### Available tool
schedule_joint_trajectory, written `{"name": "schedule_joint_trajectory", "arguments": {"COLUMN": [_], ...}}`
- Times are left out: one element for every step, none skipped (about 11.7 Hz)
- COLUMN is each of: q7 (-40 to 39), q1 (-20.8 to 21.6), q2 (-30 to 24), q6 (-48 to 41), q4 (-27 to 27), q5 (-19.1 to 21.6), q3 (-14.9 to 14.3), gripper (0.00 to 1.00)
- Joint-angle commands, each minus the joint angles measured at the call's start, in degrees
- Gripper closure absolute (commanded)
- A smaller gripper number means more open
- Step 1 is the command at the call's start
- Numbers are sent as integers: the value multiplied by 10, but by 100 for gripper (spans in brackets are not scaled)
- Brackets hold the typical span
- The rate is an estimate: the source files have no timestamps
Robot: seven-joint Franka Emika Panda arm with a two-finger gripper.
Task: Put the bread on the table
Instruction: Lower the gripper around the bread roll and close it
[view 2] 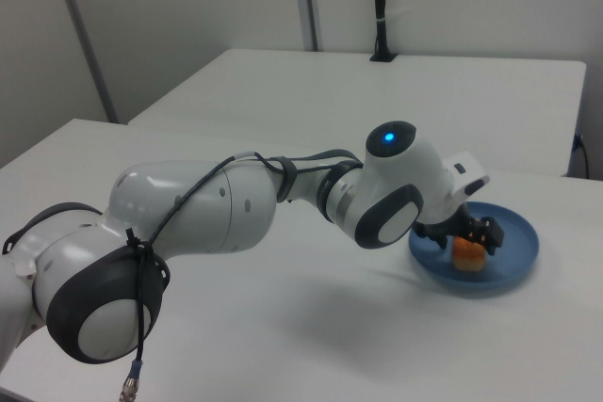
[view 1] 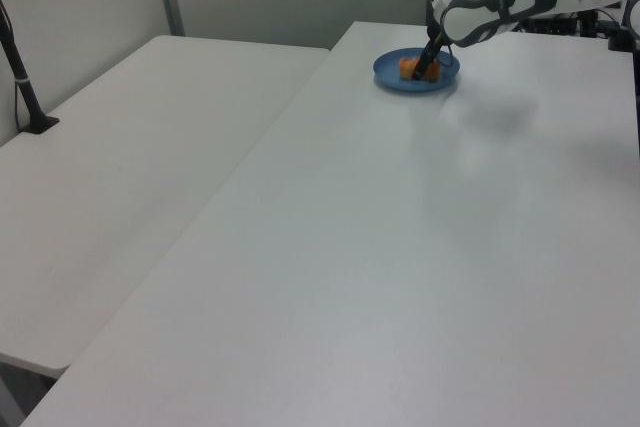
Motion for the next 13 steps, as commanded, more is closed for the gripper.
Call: {"name": "schedule_joint_trajectory", "arguments": {"q7": [-10, -8, -6, -5, -7, -8, -8, -8, -8, -8, -8, -8, -8], "q1": [-1, -1, 1, 2, 3, 4, 3, 3, 3, 3, 3, 3, 4], "q2": [2, 2, 1, 1, 0, -1, -5, -14, -25, -35, -46, -53, -67], "q6": [13, 13, 13, 13, 12, 12, 11, 9, 6, 6, 5, 3, -5], "q4": [-4, -4, -4, -5, -5, -6, -13, -16, -18, -28, -30, -33, -42], "q5": [5, 5, 7, 8, 8, 8, 8, 8, 9, 9, 11, 12, 13], "q3": [4, 4, 4, 5, 5, 4, 5, 5, 5, 5, 5, 6, 6], "gripper": [37, 44, 47, 49, 49, 49, 49, 49, 49, 49, 49, 49, 49]}}
